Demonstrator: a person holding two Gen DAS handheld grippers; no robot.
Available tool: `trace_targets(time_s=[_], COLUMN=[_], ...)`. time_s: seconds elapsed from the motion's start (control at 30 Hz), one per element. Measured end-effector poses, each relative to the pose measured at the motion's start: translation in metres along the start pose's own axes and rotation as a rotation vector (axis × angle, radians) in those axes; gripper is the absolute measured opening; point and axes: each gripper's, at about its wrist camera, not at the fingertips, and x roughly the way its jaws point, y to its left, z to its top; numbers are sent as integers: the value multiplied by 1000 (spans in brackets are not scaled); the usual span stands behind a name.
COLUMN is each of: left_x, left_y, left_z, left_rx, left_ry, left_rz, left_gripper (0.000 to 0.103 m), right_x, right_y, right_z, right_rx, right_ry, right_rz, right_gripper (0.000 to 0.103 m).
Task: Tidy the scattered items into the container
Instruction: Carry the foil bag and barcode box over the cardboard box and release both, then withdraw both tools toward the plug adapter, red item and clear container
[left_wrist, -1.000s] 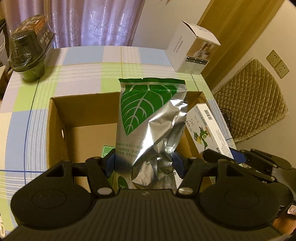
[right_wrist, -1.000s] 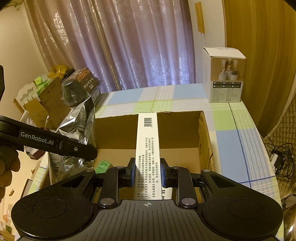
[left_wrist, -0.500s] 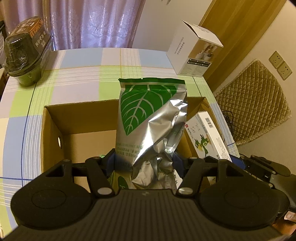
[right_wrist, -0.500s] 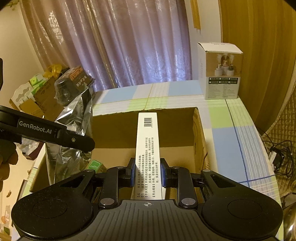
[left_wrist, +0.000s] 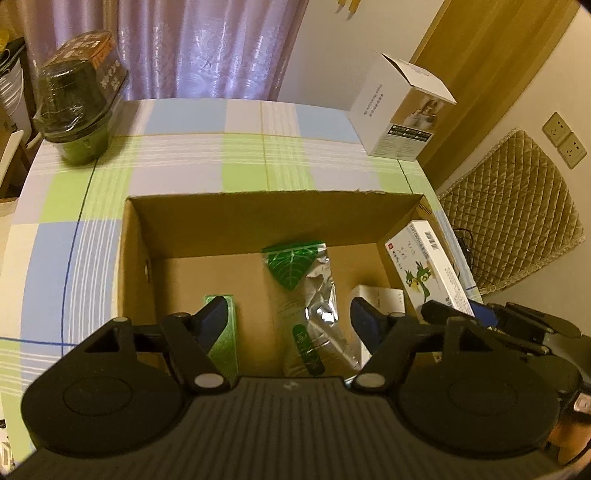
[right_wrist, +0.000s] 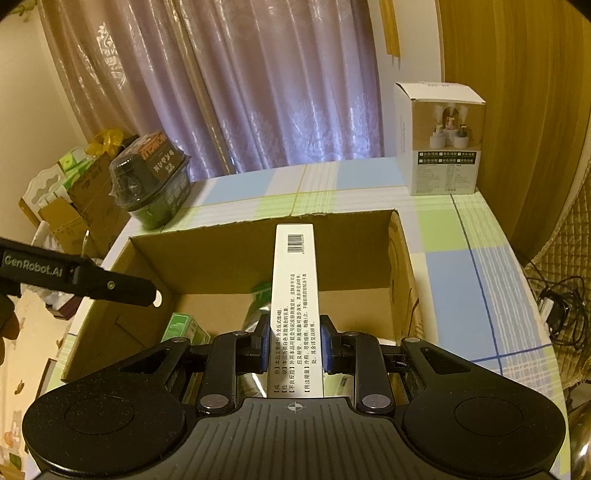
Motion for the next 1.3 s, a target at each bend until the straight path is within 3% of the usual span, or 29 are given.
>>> trace_targets(time_s=[0.3,0.33,0.37,0.4,0.67,1.0,1.3], left_x=[-2,-2,-3,-3,-21,-60,-91], left_y=[11,12,12,13,14,3,-3], left_z=[-15,-16,-18,-19,-34,-77,-145], left_rx=[-32,-35,-34,-32,-21,8,12], left_ry=[4,5,7,8,-22,-68,-65], left_rz=[-7,-6,-6,-6,3,16,49], left_gripper=[69,69,69,69,71,77,99], right_x=[3,3,3,0,-20,-74,-125], right_y=[4,6,6,6,2,-15,-15], right_z=[6,8,9,9,2,-47,-113], right_rx=[6,-6,-11,-10,-44,26,89], right_ry=[-37,-48,-58,-79,-111,-107,-56], right_rz=[14,13,16,19,-9,-42,-46], right_gripper=[29,39,57,90,90,90,90])
